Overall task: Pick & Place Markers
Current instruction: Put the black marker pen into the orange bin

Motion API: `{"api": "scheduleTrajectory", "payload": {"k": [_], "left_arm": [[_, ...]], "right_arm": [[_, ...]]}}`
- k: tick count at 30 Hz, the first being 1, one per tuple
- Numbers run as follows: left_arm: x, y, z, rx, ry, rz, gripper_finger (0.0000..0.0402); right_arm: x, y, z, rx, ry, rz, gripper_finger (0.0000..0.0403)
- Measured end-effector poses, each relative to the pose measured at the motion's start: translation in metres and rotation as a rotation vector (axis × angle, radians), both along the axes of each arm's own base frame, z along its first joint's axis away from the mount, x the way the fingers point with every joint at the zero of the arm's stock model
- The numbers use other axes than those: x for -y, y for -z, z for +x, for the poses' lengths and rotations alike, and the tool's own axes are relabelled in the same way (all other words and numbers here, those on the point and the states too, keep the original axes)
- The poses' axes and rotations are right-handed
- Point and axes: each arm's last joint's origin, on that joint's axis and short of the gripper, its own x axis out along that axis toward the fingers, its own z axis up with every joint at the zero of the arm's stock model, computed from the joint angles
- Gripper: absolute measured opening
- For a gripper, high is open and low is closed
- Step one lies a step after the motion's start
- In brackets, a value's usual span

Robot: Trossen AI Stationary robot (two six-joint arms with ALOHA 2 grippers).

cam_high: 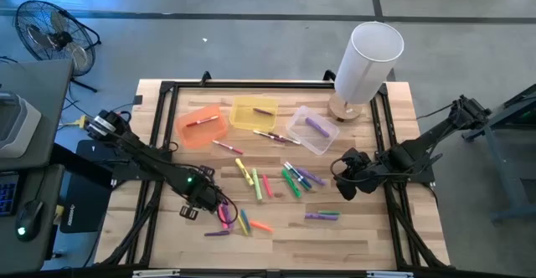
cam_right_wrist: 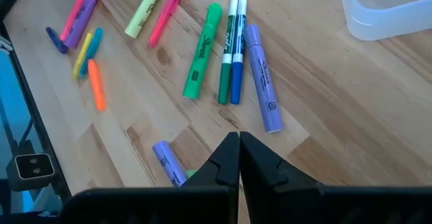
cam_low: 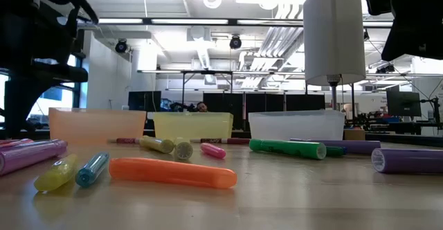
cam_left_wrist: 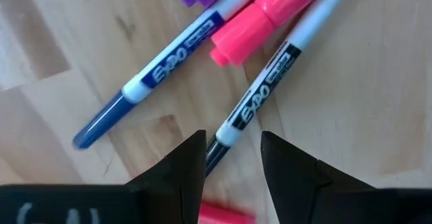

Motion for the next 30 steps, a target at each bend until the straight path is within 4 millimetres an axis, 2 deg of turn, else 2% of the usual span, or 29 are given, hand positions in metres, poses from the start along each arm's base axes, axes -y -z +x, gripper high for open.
{"api": "scheduleTrajectory", "payload": {"k": [9,13,21,25,30], "left_arm": [[0.004,0.021,0.006,-0.079,0.019,0.019,0.0137],[0.005,0.025,0.006,-0.096,0.017,0.018,0.0117],[0.007,0.026,0.006,-0.127,-0.018,-0.045,0.0023],[0.008,0.024,0.007,-0.134,-0.067,-0.056,0.0022],[0.013,0.009,0.015,-0.147,-0.077,-0.035,0.0022]], "right_arm": [[0.0,0.0,0.0,0.005,-0.001,0.006,0.0],[0.0,0.0,0.001,0.006,-0.001,0.007,0.0],[0.0,0.0,0.001,0.004,-0.027,-0.013,0.0],[0.0,0.0,0.001,0.003,-0.055,-0.037,0.0],[0.0,0.0,0.001,0.001,-0.093,-0.069,0.0]]}}
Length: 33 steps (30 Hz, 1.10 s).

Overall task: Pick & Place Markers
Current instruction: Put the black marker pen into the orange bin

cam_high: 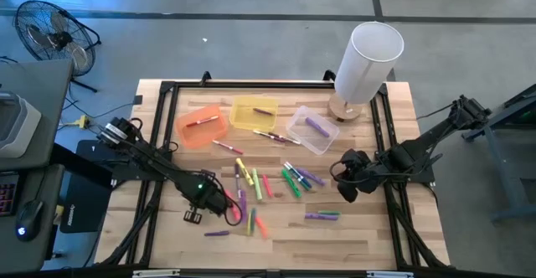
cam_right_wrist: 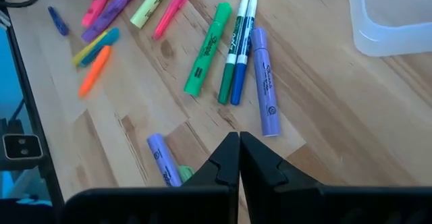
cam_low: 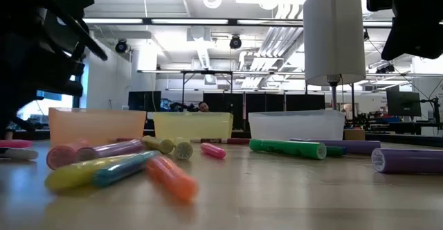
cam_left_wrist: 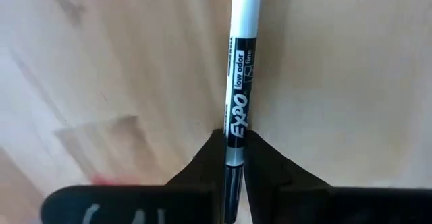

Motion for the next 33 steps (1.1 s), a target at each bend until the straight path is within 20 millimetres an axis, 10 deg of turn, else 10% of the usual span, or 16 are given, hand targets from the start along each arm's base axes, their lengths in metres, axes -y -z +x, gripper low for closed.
{"api": "scheduleTrajectory", "payload": {"k": [13,24,33], "left_arm": [[-0.008,-0.075,0.033,0.229,-0.136,0.009,0.0022],[-0.108,-0.134,0.005,0.427,-0.439,0.109,0.0022],[-0.195,-0.139,-0.035,0.433,-0.658,0.212,0.0022]], "right_arm": [[0.004,-0.001,0.001,0.045,-0.014,-0.177,0.0],[0.01,-0.004,0.007,0.079,0.037,-0.173,0.0],[0.012,-0.008,0.014,0.155,0.109,-0.11,0.0]]}}
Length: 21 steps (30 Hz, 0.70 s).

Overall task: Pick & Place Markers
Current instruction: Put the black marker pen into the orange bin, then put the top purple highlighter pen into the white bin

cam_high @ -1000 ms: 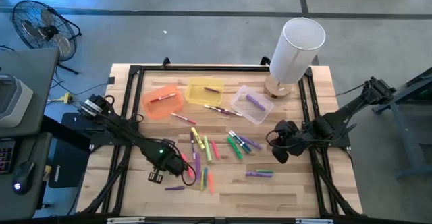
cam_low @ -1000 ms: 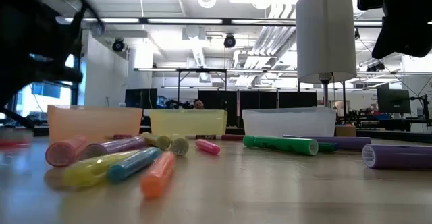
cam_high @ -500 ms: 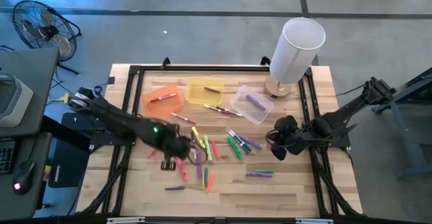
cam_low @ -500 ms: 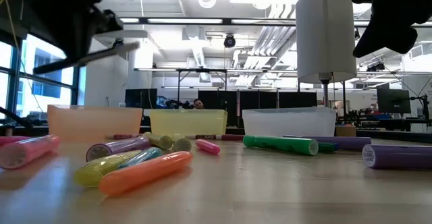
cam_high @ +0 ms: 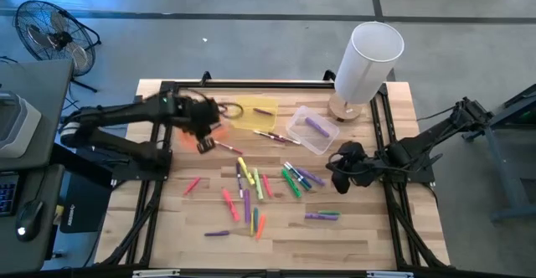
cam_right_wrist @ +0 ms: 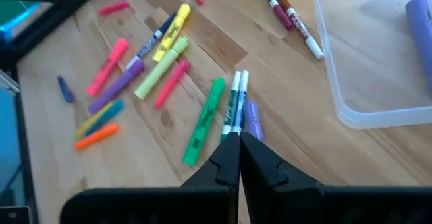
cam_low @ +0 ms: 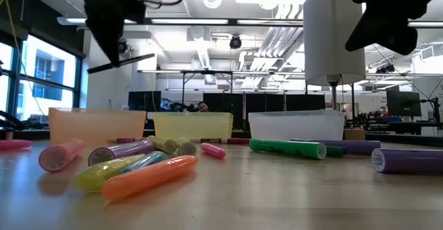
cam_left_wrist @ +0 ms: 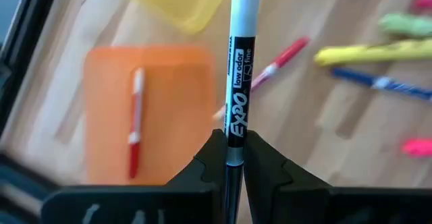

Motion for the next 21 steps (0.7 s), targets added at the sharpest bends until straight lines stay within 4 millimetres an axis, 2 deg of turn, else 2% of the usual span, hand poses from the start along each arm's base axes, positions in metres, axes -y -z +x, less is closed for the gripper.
{"api": "scheduleTrajectory", "payload": {"k": [7,13,21], "left_arm": [[-0.046,0.036,-0.021,-0.058,0.003,-0.106,0.0022],[-0.067,0.069,-0.032,-0.137,-0.036,-0.169,0.0023],[-0.076,0.083,-0.028,-0.137,-0.034,-0.155,0.0106]], "right_arm": [[-0.001,-0.003,0.003,0.058,0.045,0.037,0.0],[-0.001,-0.004,0.003,0.068,0.059,0.055,0.0],[-0.001,-0.004,0.003,0.07,0.067,0.061,0.0]]}}
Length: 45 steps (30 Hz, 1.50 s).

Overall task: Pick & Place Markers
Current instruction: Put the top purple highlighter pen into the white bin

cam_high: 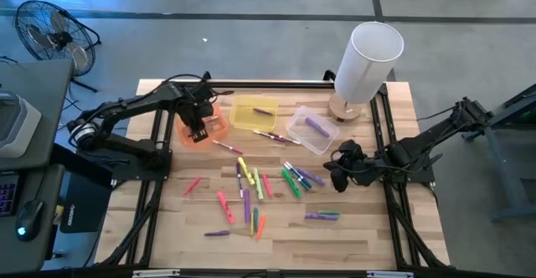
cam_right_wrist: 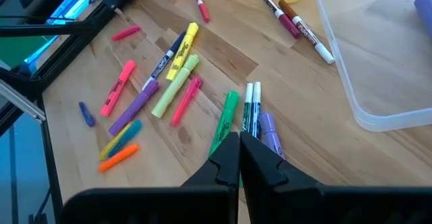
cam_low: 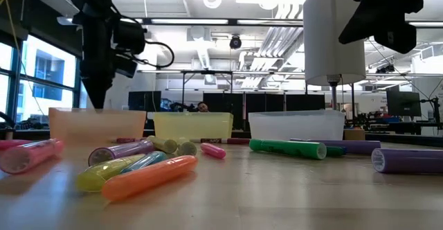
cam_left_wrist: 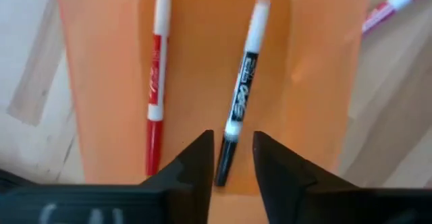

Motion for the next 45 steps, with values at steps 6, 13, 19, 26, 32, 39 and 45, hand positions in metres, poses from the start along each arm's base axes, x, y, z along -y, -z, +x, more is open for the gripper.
{"api": "scheduleTrajectory", "payload": {"k": [6,13,19,26,32,39,45], "left_arm": [[-0.001,-0.003,0.001,0.004,-0.031,0.012,0.0145],[-0.005,-0.035,0.015,0.17,-0.18,-0.071,0.014],[0.023,-0.061,0.049,0.309,-0.121,-0.07,0.0081],[0.092,-0.071,0.09,0.467,0.038,-0.029,0.0014],[0.133,-0.067,0.119,0.578,0.228,0.03,0.0029],[0.167,-0.05,0.13,0.617,0.418,0.114,0.0005],[0.176,-0.029,0.115,0.656,0.45,0.095,0.0001]], "right_arm": [[0.0,0.0,0.0,0.0,-0.001,-0.002,0.0],[0.0,0.0,0.0,-0.009,-0.027,-0.035,0.0],[0.0,0.0,0.0,-0.03,-0.092,-0.118,0.0],[0.0,0.0,0.0,-0.06,-0.184,-0.224,0.0],[0.001,0.0,0.0,-0.073,-0.203,-0.274,0.0],[0.0,0.0,0.002,-0.051,-0.184,-0.224,0.0],[-0.008,-0.009,0.019,-0.081,-0.16,-0.207,0.0]]}}
